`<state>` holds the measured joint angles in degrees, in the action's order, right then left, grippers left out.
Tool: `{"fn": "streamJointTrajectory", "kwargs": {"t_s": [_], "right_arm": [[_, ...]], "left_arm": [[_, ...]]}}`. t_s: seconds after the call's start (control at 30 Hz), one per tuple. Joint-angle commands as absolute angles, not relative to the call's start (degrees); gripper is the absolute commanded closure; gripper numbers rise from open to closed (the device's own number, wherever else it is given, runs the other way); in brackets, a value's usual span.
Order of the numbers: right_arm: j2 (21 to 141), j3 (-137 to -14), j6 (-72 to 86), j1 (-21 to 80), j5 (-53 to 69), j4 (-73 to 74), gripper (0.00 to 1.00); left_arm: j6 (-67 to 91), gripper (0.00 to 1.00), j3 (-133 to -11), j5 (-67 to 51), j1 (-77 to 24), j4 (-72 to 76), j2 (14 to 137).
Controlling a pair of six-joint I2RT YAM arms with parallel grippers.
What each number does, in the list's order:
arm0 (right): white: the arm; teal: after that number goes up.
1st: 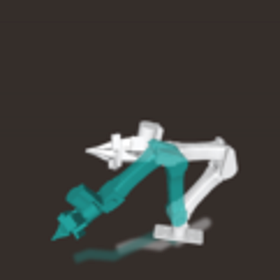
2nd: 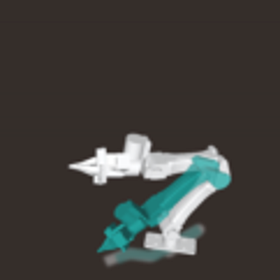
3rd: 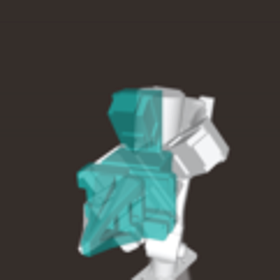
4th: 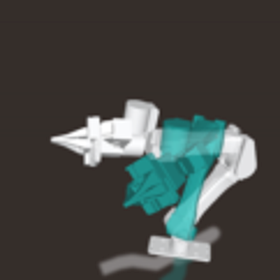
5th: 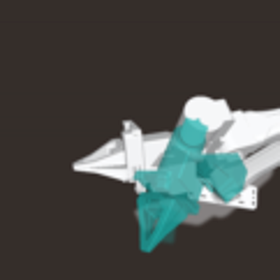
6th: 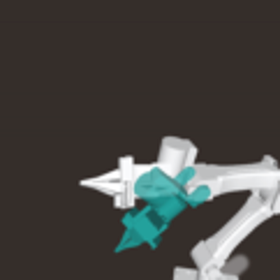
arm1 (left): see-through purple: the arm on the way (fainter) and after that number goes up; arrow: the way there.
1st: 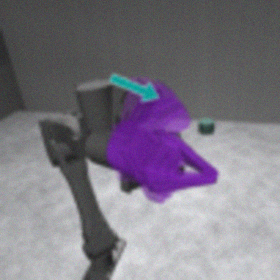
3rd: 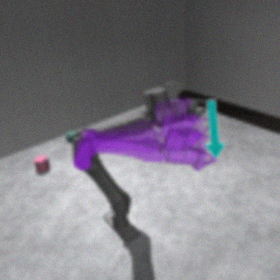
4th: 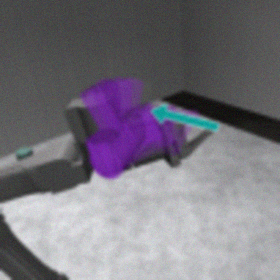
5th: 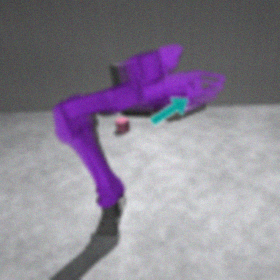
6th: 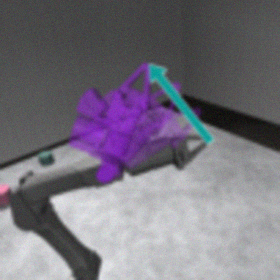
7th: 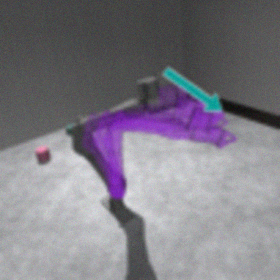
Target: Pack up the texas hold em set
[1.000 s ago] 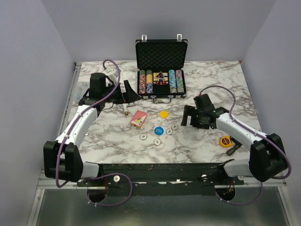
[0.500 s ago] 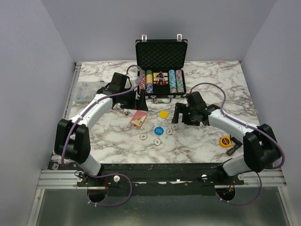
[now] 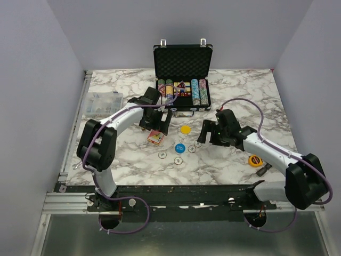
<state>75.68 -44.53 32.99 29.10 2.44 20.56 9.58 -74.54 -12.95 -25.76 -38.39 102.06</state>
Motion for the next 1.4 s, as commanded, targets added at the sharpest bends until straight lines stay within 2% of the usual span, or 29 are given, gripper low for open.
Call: {"fn": "streamJointTrajectory", "kwargs": {"t_s": [0.0,0.17,0.5,0.8,1.1,1.27,1.37], "right_arm": [[72.27,-42.25,32.45,29.29,1.50,19.51,0.00],[69.37,-40.59,31.42,29.26,0.80,19.50,0.00],[65.39,-38.33,30.96,29.25,1.80,19.76,0.00],[61.86,-37.88,30.02,29.27,0.27,21.10,0.00],[62.48,-37.97,29.96,29.27,0.30,21.09,0.00],[61.43,-37.98,30.20,29.27,-0.94,21.58,0.00],[60.55,-38.28,31.20,29.27,-2.82,22.42,0.00]], "left_arm": [[8.12,0.01,-76.61,-8.80,-26.45,-40.36,104.74],[6.89,0.04,-76.91,-7.69,-26.54,-41.04,107.23],[2.53,0.19,-80.99,-1.48,-30.11,-43.79,111.24],[0.80,0.19,-80.13,1.94,-30.50,-45.09,112.32],[-1.58,0.48,-80.15,2.55,-30.54,-44.32,111.25],[-4.39,0.57,-80.25,5.13,-31.23,-41.90,106.79],[-7.80,0.58,-79.99,5.78,-31.63,-38.24,103.27]]}}
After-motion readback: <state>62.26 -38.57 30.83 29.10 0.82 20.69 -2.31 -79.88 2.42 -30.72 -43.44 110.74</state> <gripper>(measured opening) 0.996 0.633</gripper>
